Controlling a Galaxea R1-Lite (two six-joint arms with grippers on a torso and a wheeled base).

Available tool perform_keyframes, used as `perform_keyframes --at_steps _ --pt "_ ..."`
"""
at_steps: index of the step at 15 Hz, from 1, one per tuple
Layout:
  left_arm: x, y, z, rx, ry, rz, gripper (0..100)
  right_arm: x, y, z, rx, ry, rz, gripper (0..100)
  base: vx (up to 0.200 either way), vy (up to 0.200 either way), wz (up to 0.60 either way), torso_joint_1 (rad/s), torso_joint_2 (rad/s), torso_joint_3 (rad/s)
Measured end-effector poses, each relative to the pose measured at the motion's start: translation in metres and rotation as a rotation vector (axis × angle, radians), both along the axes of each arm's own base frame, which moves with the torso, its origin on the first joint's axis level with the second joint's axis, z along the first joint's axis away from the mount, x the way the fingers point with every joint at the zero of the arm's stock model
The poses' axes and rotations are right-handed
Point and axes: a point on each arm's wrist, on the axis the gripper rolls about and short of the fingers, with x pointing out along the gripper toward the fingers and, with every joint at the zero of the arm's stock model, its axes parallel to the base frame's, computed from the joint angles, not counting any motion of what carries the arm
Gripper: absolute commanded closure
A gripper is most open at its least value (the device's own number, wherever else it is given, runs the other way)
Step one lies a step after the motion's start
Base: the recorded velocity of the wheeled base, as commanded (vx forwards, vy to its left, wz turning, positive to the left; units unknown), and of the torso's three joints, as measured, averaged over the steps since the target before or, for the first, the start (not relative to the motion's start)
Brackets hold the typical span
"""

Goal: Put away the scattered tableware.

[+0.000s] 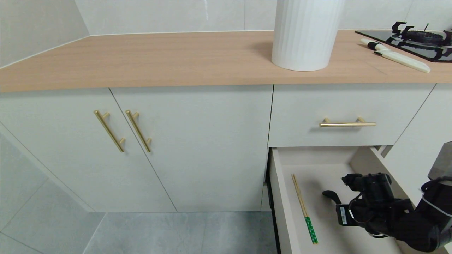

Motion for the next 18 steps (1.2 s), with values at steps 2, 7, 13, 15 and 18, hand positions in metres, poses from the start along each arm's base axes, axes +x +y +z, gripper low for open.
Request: perform_keyframes --at_steps 2,7,13,15,18 --pt "0.000 0.000 0.000 0.000 0.000 0.000 0 0.000 0.000 -0.007 -0.006 0.023 -0.001 100 0.000 0.000 0.00 0.000 0.00 0.000" --pt "0.000 0.000 0.000 0.000 0.000 0.000 0 0.002 0.001 -0.010 -0.001 0.002 -0.001 0 0.000 0.000 0.00 0.000 0.00 0.000" --pt "0.000 0.000 0.000 0.000 0.000 0.000 0 0.001 0.000 -0.006 0.003 -0.011 -0.001 0 0.000 0.000 0.00 0.000 0.00 0.000" --pt "0.000 0.000 0.000 0.000 0.000 0.000 0 -0.002 0.000 0.005 0.012 -0.044 -0.001 0 0.000 0.000 0.00 0.000 0.00 0.000" --pt "0.000 0.000 0.000 0.000 0.000 0.000 0 -0.011 -0.002 0.029 0.024 -0.095 0.001 0 0.000 0.000 0.00 0.000 0.00 0.000"
